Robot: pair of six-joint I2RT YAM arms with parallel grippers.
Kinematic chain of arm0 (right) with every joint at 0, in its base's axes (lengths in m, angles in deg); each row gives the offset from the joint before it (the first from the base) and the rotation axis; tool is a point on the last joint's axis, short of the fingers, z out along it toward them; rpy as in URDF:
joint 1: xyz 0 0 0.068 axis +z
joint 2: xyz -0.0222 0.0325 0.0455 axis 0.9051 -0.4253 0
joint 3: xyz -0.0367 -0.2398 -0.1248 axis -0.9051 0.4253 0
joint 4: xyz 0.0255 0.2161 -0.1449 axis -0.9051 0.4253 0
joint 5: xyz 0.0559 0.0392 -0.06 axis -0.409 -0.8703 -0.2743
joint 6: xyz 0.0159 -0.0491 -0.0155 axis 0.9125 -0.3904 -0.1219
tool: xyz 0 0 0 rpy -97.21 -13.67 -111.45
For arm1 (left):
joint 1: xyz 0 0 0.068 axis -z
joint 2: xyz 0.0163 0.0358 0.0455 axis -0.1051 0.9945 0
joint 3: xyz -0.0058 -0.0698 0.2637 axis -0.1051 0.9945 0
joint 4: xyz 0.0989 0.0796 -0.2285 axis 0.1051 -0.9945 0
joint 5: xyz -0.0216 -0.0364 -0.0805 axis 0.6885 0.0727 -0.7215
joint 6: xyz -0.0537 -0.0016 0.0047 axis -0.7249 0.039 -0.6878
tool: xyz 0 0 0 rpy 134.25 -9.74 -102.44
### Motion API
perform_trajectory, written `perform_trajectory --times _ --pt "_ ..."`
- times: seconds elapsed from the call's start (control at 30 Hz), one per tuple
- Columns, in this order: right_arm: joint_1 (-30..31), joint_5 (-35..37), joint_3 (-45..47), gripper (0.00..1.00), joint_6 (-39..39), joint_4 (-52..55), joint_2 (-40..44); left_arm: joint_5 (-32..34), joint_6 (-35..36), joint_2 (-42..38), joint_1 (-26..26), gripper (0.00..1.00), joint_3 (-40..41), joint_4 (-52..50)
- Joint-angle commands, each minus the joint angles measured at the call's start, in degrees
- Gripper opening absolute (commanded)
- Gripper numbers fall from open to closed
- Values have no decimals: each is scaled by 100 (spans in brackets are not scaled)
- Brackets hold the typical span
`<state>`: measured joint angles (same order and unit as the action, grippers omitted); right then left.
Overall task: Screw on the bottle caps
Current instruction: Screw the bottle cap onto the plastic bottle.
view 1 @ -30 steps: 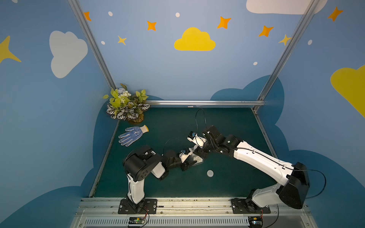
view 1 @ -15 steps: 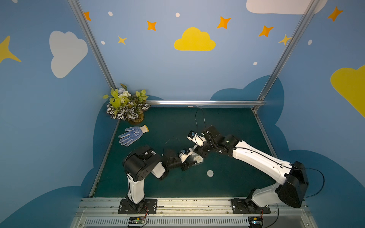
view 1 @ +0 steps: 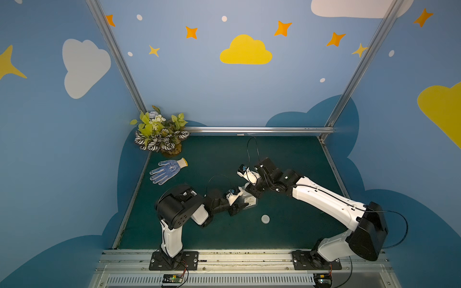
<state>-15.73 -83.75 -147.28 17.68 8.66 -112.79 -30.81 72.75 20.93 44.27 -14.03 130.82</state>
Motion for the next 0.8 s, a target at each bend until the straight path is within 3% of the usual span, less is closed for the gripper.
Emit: perform_trajectory --times 0.0,0.5,0.77 --pt "-41 -63 -114 44 96 -18 -75 -84 -6 36 -30 2 -73 90" --pt "70 315 -41 29 661 98 -214 211 -8 45 45 2 5 299" --pt "400 1052 -30 16 1243 99 -368 563 29 80 131 2 131 589"
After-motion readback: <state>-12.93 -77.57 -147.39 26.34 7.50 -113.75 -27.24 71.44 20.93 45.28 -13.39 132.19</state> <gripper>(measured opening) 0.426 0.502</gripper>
